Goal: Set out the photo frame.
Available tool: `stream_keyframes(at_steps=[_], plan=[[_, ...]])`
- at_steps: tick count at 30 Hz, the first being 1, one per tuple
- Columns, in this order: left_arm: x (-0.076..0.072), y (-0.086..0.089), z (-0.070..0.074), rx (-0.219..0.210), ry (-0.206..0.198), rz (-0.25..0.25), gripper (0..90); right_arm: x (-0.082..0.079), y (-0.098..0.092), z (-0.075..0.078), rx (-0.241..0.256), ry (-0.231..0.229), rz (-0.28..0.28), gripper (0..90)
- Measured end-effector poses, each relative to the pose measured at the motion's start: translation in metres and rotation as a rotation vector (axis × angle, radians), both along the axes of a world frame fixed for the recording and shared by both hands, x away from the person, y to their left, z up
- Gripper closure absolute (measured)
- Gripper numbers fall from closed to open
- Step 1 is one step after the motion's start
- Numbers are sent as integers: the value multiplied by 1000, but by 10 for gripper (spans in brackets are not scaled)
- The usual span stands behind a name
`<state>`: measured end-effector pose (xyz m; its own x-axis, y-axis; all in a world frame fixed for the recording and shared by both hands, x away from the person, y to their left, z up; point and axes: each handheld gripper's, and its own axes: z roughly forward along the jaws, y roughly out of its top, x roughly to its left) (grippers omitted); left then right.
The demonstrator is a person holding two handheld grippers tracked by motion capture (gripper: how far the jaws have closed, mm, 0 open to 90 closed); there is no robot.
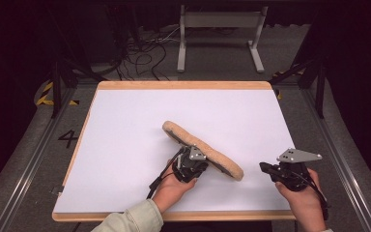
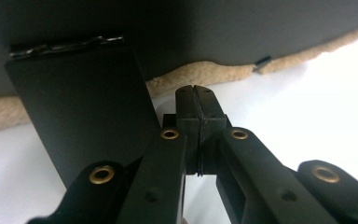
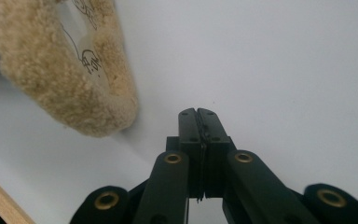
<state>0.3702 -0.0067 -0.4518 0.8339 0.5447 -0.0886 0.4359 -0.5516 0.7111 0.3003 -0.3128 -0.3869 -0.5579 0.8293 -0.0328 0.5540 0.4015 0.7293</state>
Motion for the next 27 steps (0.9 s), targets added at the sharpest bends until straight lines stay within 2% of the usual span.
stream_keyframes(at_steps=[2,4,7,10,15,19,20,21,23,26,27], plan=[[4,4,0,-6,-3,15,900,0,1,0,-1,1,1,898],[8,8,0,-17,11,34,900,0,2,0,0,0,4,898],[12,13,0,-52,40,37,900,0,5,-1,-1,1,11,899],[11,14,1,-43,41,35,900,1,11,-4,-11,4,29,899],[4,19,2,-17,55,9,862,5,30,-9,-28,8,76,900],[-7,31,8,-8,89,-29,825,13,47,-17,-48,27,124,900],[-8,34,9,-2,55,-31,822,14,51,-19,-58,38,137,900],[-11,37,11,5,53,-41,820,16,55,-21,-65,46,154,900],[-17,44,12,11,67,-34,813,18,62,-23,-77,79,193,900],[-22,54,14,9,64,-28,810,19,72,-23,-118,83,214,900],[-24,58,15,6,80,-22,808,19,74,-23,-116,98,224,900]])
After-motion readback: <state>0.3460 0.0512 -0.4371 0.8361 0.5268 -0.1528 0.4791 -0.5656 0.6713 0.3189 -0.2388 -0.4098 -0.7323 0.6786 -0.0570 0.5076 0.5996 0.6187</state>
